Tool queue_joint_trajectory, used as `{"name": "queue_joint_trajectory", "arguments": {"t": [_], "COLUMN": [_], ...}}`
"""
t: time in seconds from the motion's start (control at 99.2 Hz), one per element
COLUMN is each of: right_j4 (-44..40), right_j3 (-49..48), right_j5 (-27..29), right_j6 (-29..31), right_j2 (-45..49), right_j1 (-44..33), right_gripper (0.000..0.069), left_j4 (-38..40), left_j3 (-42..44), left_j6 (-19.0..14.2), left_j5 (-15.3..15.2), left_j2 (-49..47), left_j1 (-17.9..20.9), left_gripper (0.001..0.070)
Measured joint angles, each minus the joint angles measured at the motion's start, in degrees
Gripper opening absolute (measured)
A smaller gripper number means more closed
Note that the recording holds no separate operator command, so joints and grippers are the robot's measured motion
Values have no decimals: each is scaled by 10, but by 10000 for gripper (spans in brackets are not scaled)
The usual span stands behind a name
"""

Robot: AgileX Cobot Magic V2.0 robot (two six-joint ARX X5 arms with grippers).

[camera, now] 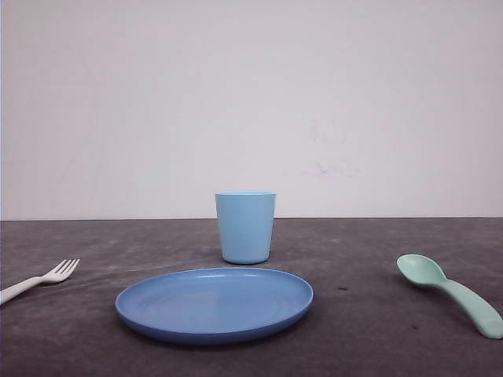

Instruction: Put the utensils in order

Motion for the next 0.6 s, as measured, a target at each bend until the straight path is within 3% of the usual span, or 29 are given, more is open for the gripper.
{"name": "queue_joint_trajectory", "arguments": {"t": [0.151,0.292,0.605], "right_j4": [-102,-150,-195], "right_j3": [107,165,169], "right_j5": [0,0,27], "right_j6": [-30,-66,-118], "right_j2": [90,164,308], "right_j1": [0,0,12], "right_gripper": [2,2,2], "left_j4": [-118,-190,-235], "left_j3": [115,188,196], "left_j6": [40,87,132], "left_j5": [30,31,21], "left_j2": [89,165,307], "left_j1": [0,0,0], "left_gripper": [12,12,12]}}
